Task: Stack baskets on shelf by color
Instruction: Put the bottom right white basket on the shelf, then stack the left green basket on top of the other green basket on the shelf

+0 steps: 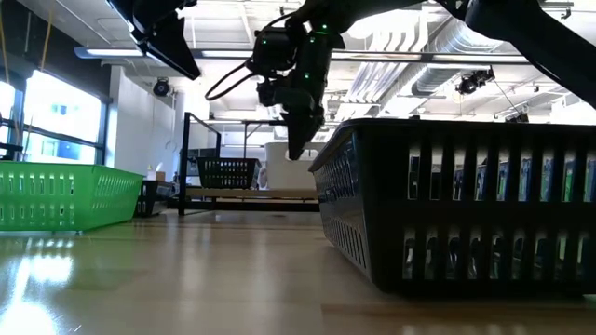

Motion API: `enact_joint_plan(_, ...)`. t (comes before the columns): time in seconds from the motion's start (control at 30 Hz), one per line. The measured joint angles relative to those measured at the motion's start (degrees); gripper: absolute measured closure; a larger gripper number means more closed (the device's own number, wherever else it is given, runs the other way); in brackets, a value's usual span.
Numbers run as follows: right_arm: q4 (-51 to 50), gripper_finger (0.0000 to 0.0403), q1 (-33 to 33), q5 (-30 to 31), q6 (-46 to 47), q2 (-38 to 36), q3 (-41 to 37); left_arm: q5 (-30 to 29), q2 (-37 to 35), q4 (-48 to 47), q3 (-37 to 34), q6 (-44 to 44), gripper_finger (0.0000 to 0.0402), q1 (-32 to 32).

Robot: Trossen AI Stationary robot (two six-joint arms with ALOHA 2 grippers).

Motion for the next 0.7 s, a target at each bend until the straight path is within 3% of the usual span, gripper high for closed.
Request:
enact_joint_plan(0.17,-2.6,0.0293,0.1,4.8,-1.8,0.0,0.0,0.0,0.0,0.0,0.0,0.0,0.028,0.0)
enact_joint_plan(0.43,-4.2,0.0288,0.1,2.9,-1.1,-1.0,1.8,0.6,0.0,0.0,0.0,-3.7,0.028,0.0)
enact_joint_plan(0.7,-8.3,0.0288,0.7,2.8,2.3,-1.0,8.1,5.9,0.0,-2.0,0.0,-12.3,0.028,0.0)
